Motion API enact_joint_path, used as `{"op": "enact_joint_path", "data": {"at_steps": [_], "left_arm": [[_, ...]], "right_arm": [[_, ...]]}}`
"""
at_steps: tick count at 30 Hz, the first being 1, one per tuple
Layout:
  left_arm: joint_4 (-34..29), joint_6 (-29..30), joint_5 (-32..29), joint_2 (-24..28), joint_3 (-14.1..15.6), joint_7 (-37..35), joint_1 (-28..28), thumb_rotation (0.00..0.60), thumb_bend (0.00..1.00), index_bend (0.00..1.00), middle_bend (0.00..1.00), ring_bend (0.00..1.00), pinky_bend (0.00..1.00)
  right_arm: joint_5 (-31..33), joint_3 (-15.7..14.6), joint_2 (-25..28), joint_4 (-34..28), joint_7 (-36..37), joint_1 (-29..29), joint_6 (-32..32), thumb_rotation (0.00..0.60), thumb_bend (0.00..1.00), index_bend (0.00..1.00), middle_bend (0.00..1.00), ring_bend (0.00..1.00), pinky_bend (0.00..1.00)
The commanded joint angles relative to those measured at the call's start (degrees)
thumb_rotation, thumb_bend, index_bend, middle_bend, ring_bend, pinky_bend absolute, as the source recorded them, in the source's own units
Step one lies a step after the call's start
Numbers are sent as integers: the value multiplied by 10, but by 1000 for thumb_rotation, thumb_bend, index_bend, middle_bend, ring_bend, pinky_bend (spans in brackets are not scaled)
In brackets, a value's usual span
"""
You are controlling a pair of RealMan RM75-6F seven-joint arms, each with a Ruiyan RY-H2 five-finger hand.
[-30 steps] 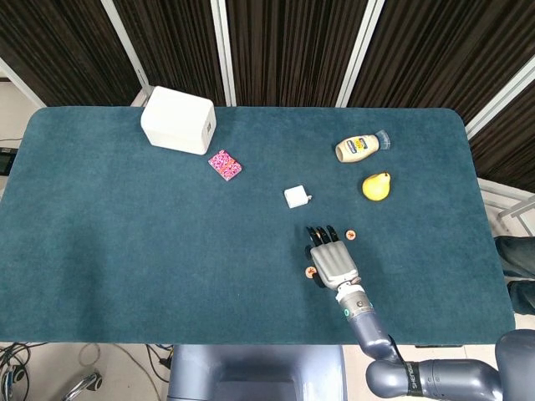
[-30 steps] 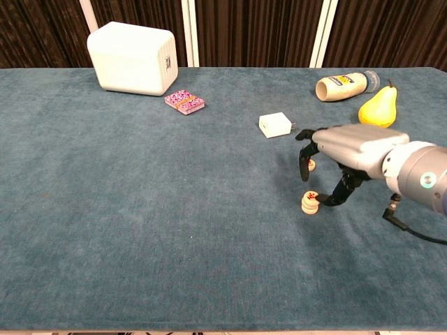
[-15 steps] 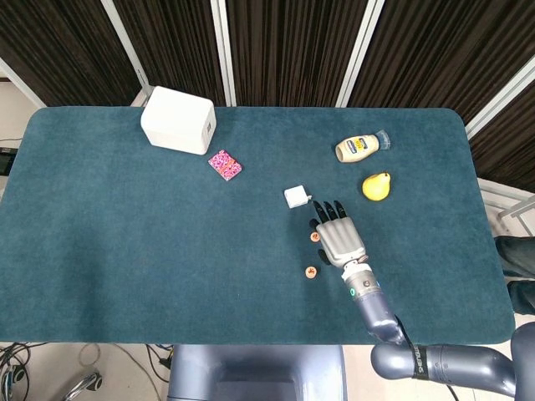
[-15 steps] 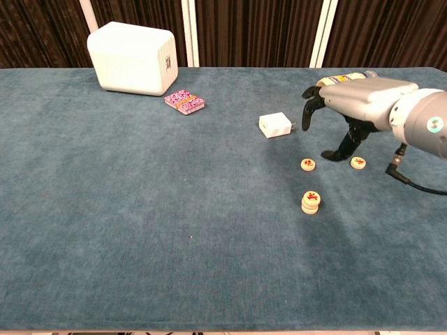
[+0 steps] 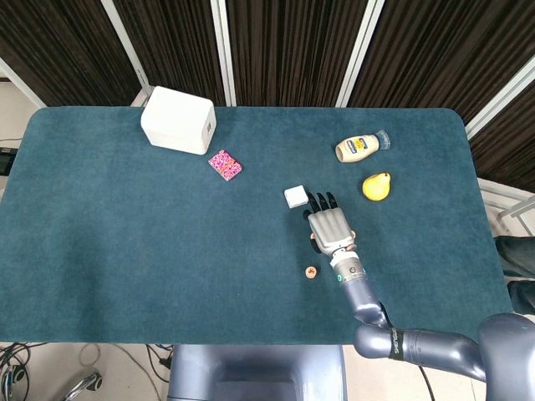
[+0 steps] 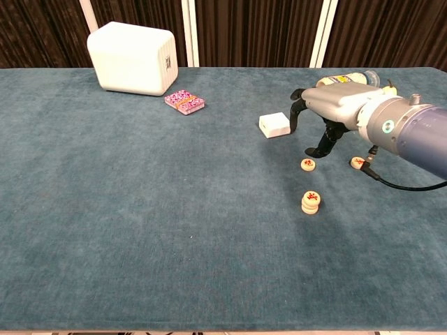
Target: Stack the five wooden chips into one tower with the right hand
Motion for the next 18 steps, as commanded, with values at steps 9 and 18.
{"op": "enact_joint_path", "data": {"at_steps": [9,18], "left_arm": [[1,-1,-2,2,-1,-4,1,600,94,0,0,0,71],[1,-2,-4,2,-1,-4,1,600,94,0,0,0,71]], "right_arm": [[13,-10,-36,61,6,5,-16,600,393,422,0,0,0],[13,-15,-48,88,14,1,-22,600,393,455,0,0,0]]}}
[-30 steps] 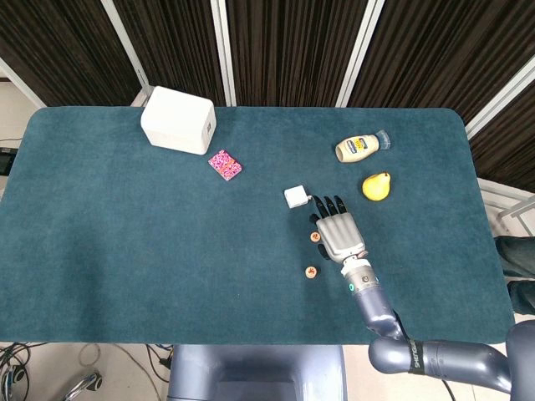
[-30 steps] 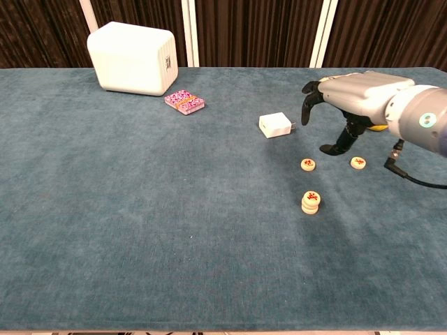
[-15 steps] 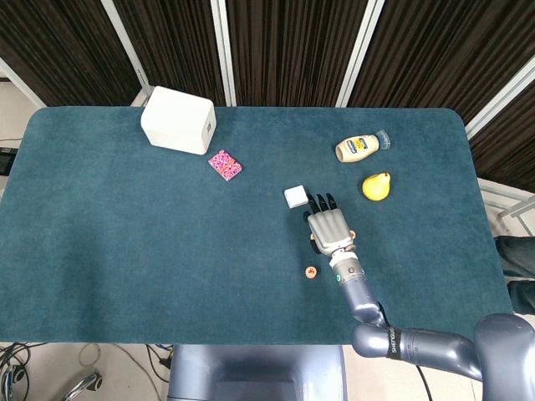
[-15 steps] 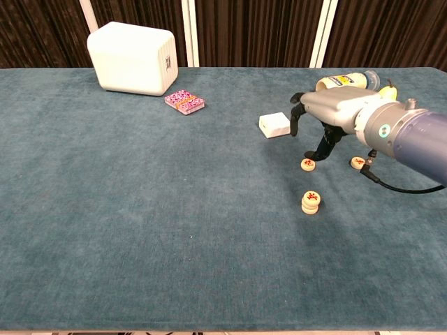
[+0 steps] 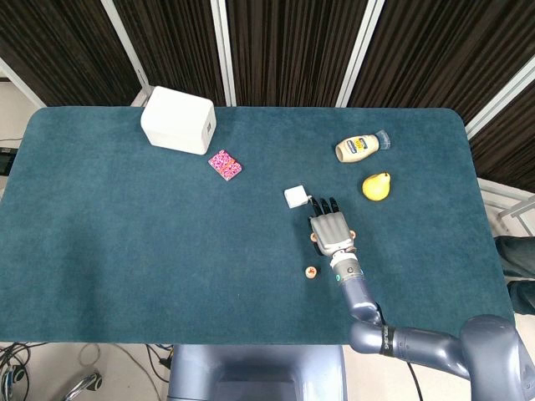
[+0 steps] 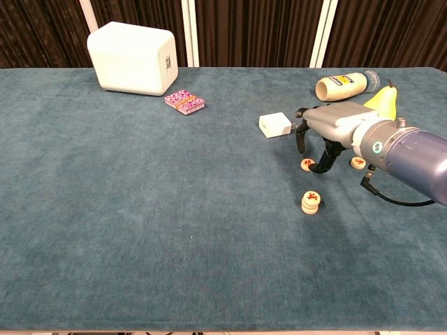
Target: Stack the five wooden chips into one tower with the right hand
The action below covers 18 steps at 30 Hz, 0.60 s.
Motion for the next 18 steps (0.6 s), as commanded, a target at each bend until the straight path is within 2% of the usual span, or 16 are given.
{"op": "enact_joint_path", "data": {"at_steps": [1,18], "left_arm": [[0,0,0,0,0,0,0,600,94,0,0,0,71],[1,-2,-3,-1,0,3,-1,600,94,0,0,0,71]], "right_arm": [[0,0,-3,5,3,-1,-2,600,393,457,0,0,0],[-4,1,-20,41,13,-3,-15,600,393,480,0,0,0]]}}
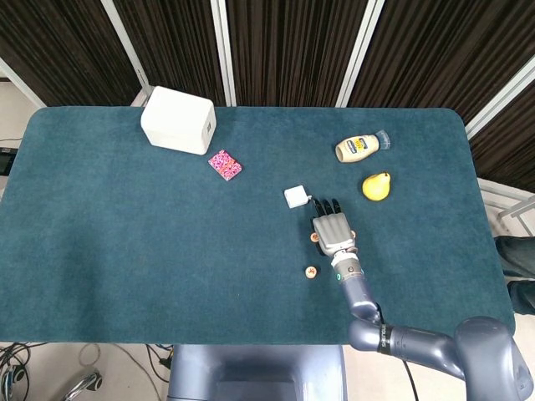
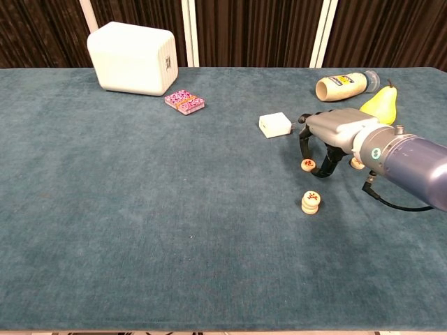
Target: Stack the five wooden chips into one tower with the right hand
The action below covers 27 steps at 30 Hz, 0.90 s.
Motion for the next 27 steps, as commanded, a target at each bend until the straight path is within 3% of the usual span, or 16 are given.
{"op": "enact_joint_path", "data": {"at_steps": [1,22,27], "left_arm": [[0,0,0,0,0,0,0,600,94,0,0,0,71],[0,1,-1,1,-1,-3,1,600,94,0,0,0,71],[1,0,-2,1,-1,-3,1,600,94,0,0,0,71]], "right_arm": [[-1,0,-1,1,1,0,-2,600,393,480,0,0,0],[-3,5,-9,8,-2,-3,-3,600,392,508,0,0,0],[-9,11,5,-15,-1,-5,6,600,393,509,0,0,0]]}}
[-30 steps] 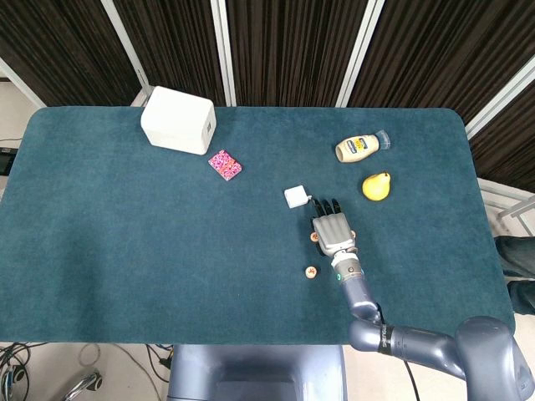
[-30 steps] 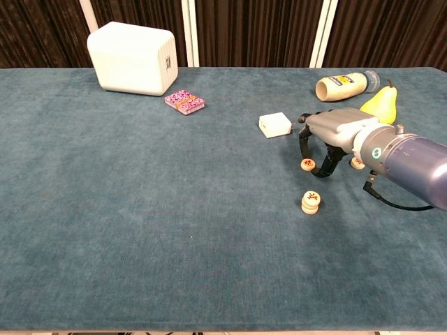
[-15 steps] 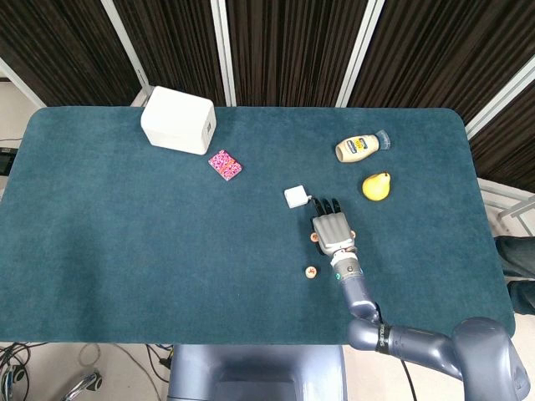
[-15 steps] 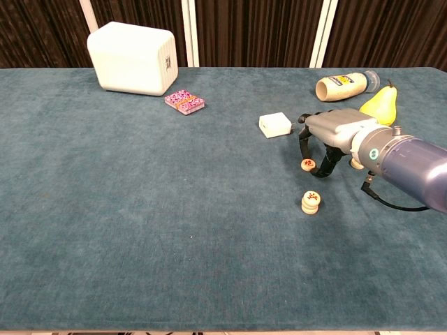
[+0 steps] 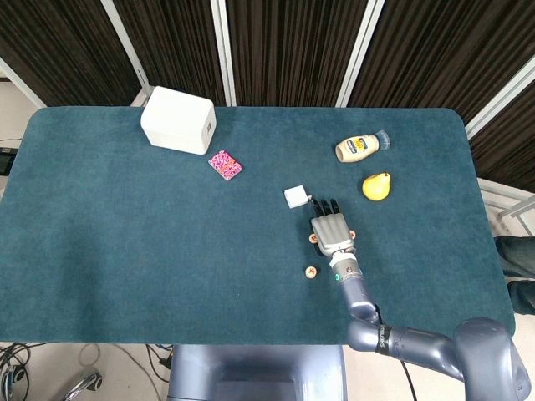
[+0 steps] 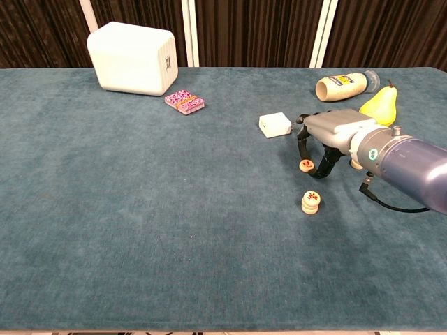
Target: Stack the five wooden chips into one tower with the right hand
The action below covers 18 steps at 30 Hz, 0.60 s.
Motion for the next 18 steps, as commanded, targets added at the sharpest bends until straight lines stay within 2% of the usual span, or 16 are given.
{"op": "enact_joint_path", "data": {"at_steps": [1,6,13,18], "left_arm": [[0,0,0,0,0,0,0,600,94,0,0,0,71],[0,-1,1,0,1,-1,0,600,95,0,0,0,71],[-2,0,3,1,1,-2,1,600,94,0,0,0,71],[-2,-1,4,0,2,-1,0,600,94,0,0,0,72]], "right_arm": [[-5,3,15,-23,-2,-2,7,600,393,509,0,0,0],[-15,-4,61,-105,-13,-14,29,600,393,514,0,0,0],[-64,-46,127,-237,-13,-51,69,600,393,514,0,0,0],[-87,-70,133,-269,-16,-60,75,600,392,514,0,0,0]]}}
